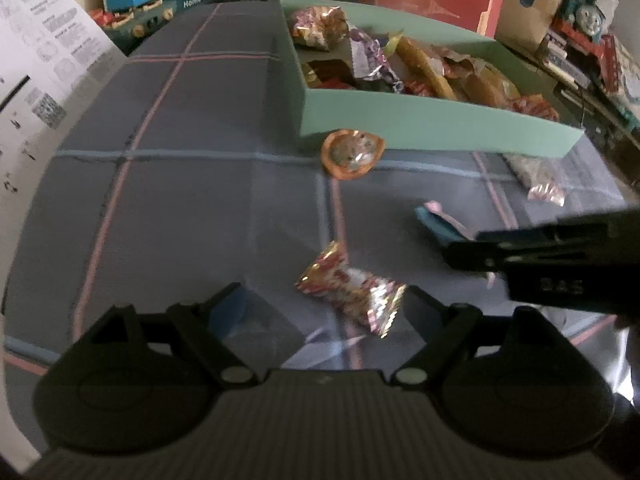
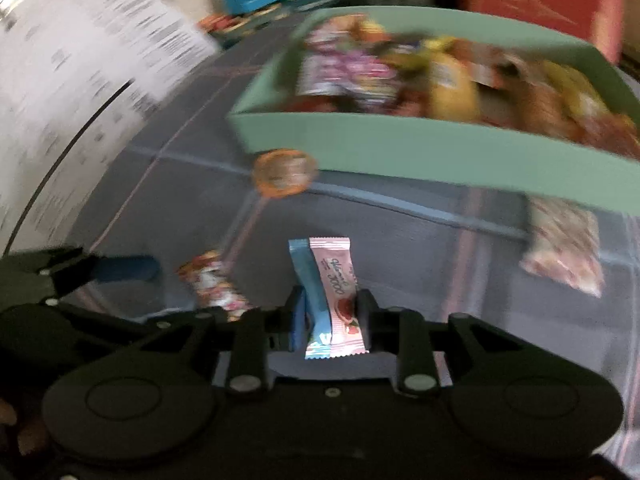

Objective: Organize snacks
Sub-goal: 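Grasp the pink wrapped candy with the right tool while the left grasps a gold-wrapped candy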

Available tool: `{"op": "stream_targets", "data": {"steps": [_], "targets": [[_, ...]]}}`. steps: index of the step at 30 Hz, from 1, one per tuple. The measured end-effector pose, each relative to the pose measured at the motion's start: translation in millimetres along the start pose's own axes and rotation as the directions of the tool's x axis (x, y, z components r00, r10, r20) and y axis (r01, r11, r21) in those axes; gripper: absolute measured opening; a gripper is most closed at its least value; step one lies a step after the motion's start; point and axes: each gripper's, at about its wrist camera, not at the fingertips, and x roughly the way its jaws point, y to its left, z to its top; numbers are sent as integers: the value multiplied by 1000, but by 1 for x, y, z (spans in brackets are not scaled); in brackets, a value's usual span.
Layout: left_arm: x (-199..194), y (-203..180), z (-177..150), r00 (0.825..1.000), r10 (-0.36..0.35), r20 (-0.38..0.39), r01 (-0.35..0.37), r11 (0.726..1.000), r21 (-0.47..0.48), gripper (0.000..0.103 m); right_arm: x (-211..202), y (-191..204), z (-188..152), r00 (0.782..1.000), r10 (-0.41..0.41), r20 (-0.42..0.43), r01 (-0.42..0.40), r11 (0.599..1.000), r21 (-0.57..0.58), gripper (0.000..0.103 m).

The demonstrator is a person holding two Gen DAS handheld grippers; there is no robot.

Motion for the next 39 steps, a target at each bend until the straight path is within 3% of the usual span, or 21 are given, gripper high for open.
{"op": "stream_targets", "data": {"steps": [4,5,6,8,15,21,23,28,31,33,35,39], "targets": [[5,-11,6,1000,-11,5,11,1000,8,69,-13,-38,-11,1000,-17,12,15,992,126,27],[6,-17,6,1000,-4,11,4,999,35,61,-17,-47,-15,1000,-21,17,18,988,156,27],[8,-23,5,1000,11,22,-12,997,70,44,-20,-53,-18,1000,-22,21,18,984,177,26],[9,-35,2,998,29,47,-35,989,142,28,-25,-66,-24,999,-15,32,7,973,230,26],[-3,-30,5,998,-14,69,6,994,109,25,-38,-81,-29,997,10,77,-33,954,299,20],[-14,-24,12,997,-6,83,-1,997,82,25,-44,-80,-26,993,44,111,-77,945,318,18],[-19,-25,18,995,-13,97,5,997,80,25,-49,-80,-23,991,56,122,-93,943,321,5],[-27,-25,43,989,-16,145,3,996,86,25,-64,-81,-7,985,44,169,-93,951,295,5],[-29,-23,50,989,-26,146,15,997,70,25,-59,-82,-4,989,24,147,-64,959,276,5],[-30,-21,51,989,-26,146,16,998,66,25,-54,-81,-6,992,24,125,-56,965,256,13],[-29,-19,49,990,-25,141,17,998,60,25,-48,-79,-12,995,12,104,-38,968,249,35],[-25,-15,45,992,-22,124,17,999,46,25,-33,-77,-22,998,9,54,-23,962,271,36]]}}
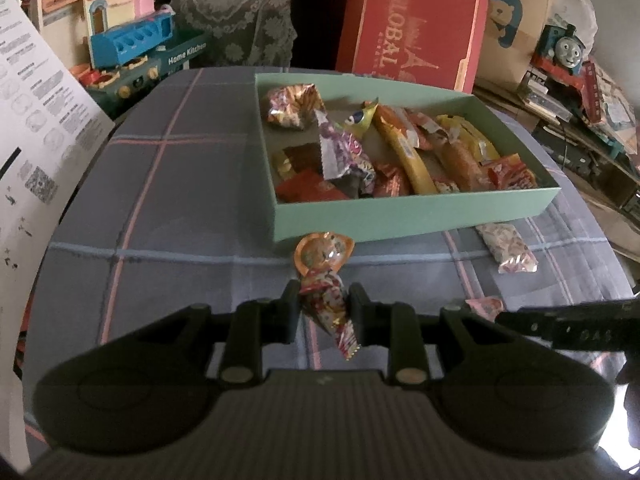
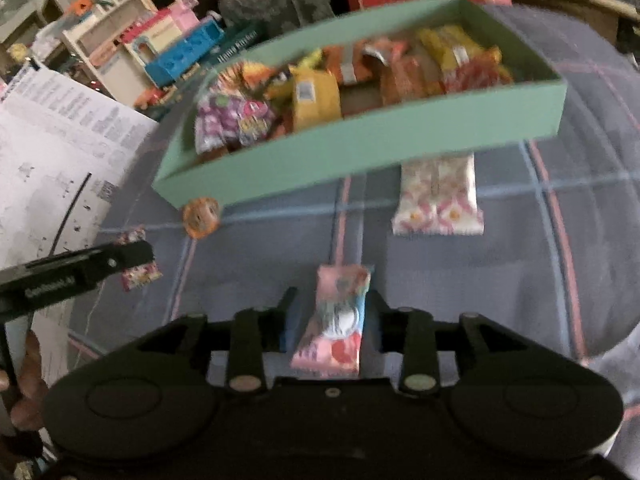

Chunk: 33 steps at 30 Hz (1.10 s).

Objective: Organize snacks
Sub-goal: 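Grasp the pink wrapped candy with the right tool while the left grasps a gold-wrapped candy, then carry both candies into the green box and open both tools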

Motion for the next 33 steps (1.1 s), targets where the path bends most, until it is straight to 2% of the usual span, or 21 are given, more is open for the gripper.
{"op": "stream_targets", "data": {"steps": [3,6,9,10,12,18,22,26,33], "targets": [[1,2,0,1000,-3,-1,3,1000,-7,25,10,8,-8,999,-37,-15,37,999,-26,36],[2,3,0,1000,-11,-1,11,1000,-14,25,16,20,-12,997,-69,14,70,994,-86,37],[2,4,2,1000,-14,4,14,1000,-14,25,19,28,-13,993,-112,28,115,981,-154,18],[2,5,3,1000,-15,6,15,1000,-17,25,19,28,-12,993,-112,19,114,981,-156,14],[2,8,7,1000,-16,9,17,1000,-21,25,14,25,-7,996,-93,11,94,986,-136,14],[1,13,28,999,-18,37,19,1000,-22,25,-18,21,19,995,-34,89,43,995,-94,14],[2,13,57,997,-18,78,17,1000,10,25,-35,19,54,987,-13,163,27,996,-81,14],[12,15,101,994,-25,108,24,1000,15,25,-35,18,92,977,-17,211,37,995,-92,14],[53,9,177,991,-56,119,56,998,9,25,-9,16,146,974,-4,224,23,997,-78,15]]}}
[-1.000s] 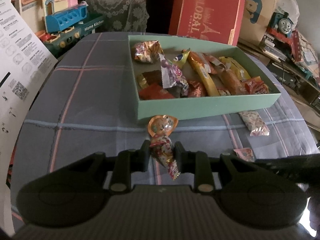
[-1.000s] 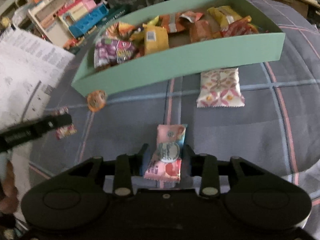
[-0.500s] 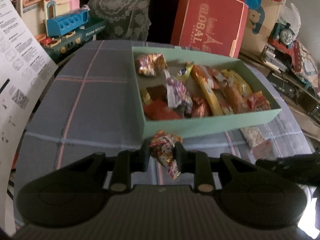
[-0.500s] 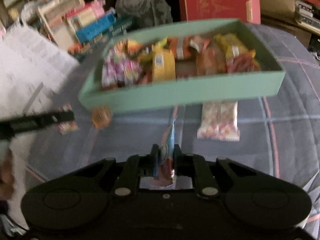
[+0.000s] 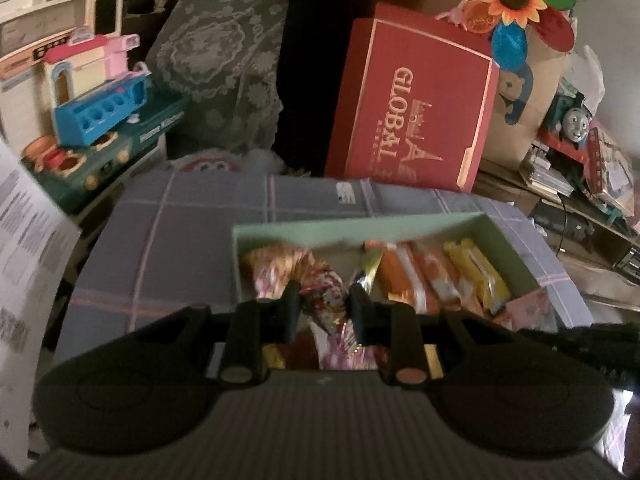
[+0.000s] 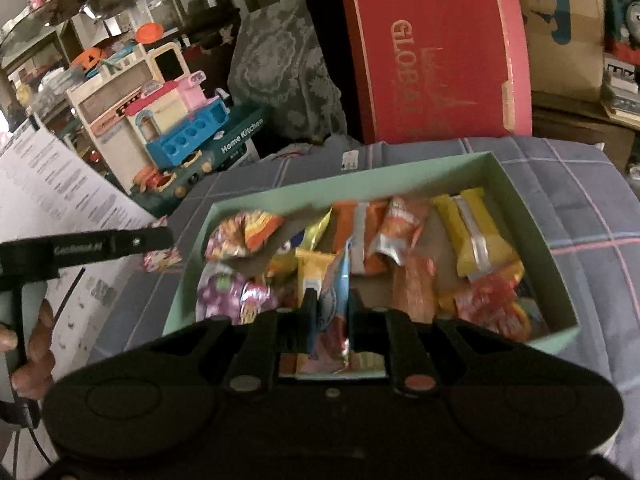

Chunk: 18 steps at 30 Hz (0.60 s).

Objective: Organize snacks
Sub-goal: 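Carry both candies into the green box and open both tools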

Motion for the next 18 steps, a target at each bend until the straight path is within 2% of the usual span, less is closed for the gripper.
{"op": "stream_targets", "data": {"steps": [7,8,9,10,11,12,14,17,18], "targets": [[53,-12,18,999,14,-45,-13,1000,18,26,41,-7,19,1000,-4,-20,4,1000,17,15],[58,-12,17,999,25,-48,-24,1000,20,27,46,-8,22,1000,-5,-22,5,1000,17,18],[64,-13,17,998,45,-51,-44,999,22,32,50,-9,23,1000,-6,-24,6,1000,19,19],[68,-13,17,996,71,-53,-70,997,19,46,55,-11,25,1000,-7,-24,8,1000,27,28],[71,-11,16,995,81,-57,-80,997,15,53,55,-11,25,1000,-8,-19,8,999,35,42],[72,-10,16,995,87,-55,-87,996,7,65,56,-12,26,1000,-6,-10,6,999,41,49],[70,-7,13,994,102,-45,-102,995,1,76,54,-12,26,1000,-4,11,4,999,46,80],[66,-2,10,990,136,-37,-136,991,-13,91,47,-12,24,999,-11,31,10,999,51,97],[62,-1,9,990,140,-32,-141,990,-20,92,44,-13,24,999,-13,31,11,998,54,100]]}}
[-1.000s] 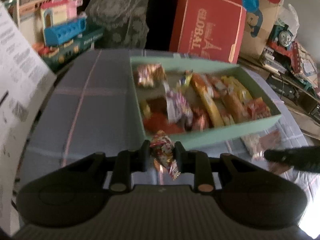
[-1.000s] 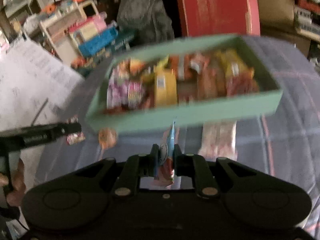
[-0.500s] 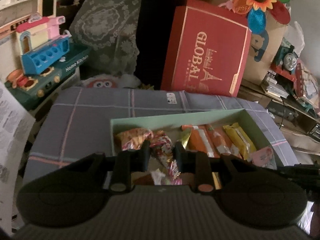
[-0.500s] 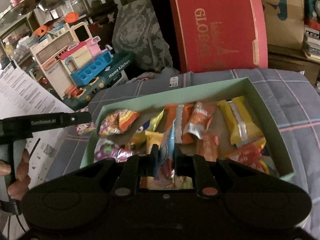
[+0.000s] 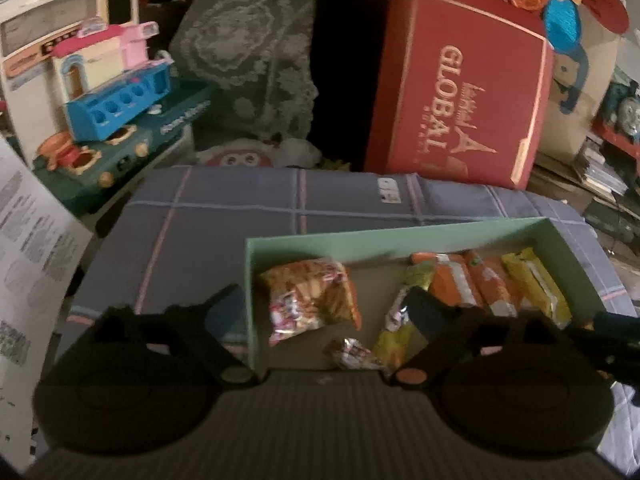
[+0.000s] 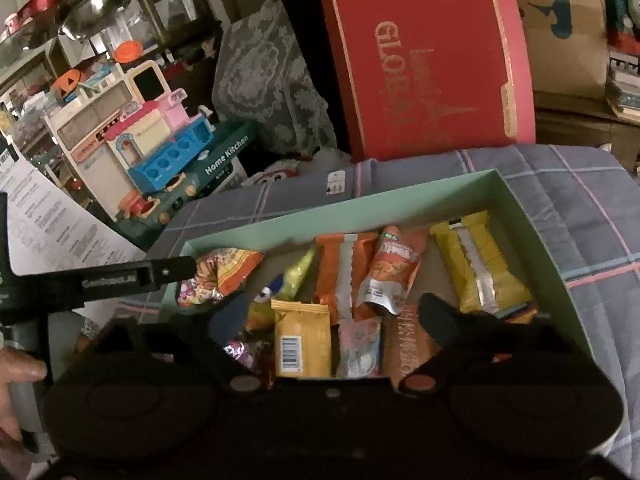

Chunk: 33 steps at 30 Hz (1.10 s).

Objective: Organize snacks
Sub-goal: 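Carry both candies into the green box and open both tools, then grasp the white-pink WINSON packet with the right tool while the left grasps the orange round candy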

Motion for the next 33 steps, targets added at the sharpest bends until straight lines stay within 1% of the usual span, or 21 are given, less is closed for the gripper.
{"op": "stream_targets", "data": {"steps": [1,2,3,4,10,15,20,22,24,26,28,29,32,33], "targets": [[-3,1,-1,1000,1,1,-1,1000,-4,92,-2,-1,-1,1000,0,-1,0,1000,4,103],[-6,3,-3,1000,0,-1,0,1000,-10,94,-5,-2,-2,1000,0,-2,0,1000,12,103],[-10,4,-5,1000,-3,-3,3,1000,-16,100,-7,-4,-2,1000,-2,-6,2,1000,18,103],[-14,4,-7,1000,-5,1,5,1000,-21,102,-9,-4,-4,1000,-6,-12,6,1000,25,103],[-41,2,-30,1000,-23,-1,23,999,-24,103,-30,-10,-18,999,-19,-40,22,998,64,103],[-68,3,-53,999,-32,6,32,999,-28,103,-50,-9,-34,997,-37,-66,40,998,47,103],[-93,10,-77,999,-42,-2,42,998,-53,103,-68,-5,-53,991,-109,-83,111,993,30,103],[-100,12,-88,999,-39,-10,39,998,-53,103,-75,-4,-62,987,-146,-72,148,989,22,103],[-105,13,-99,999,-36,-22,35,998,-52,103,-82,-2,-74,983,-180,-45,180,984,-10,103],[-108,15,-112,999,-36,-37,34,998,-52,103,-86,-2,-85,980,-197,-38,197,980,-23,103],[-108,15,-125,998,-32,-56,30,999,-44,103,-88,-6,-94,976,-212,-51,211,977,-16,103],[-107,14,-131,998,-27,-64,24,999,-37,103,-88,-9,-98,975,-214,-59,213,977,-21,103],[-103,13,-146,997,-5,-81,4,1000,-18,103,-88,-21,-107,986,-131,-102,130,991,-16,103],[-99,12,-151,996,4,-88,-5,1000,-13,103,-87,-26,-110,986,-124,-115,126,992,7,103]]}}
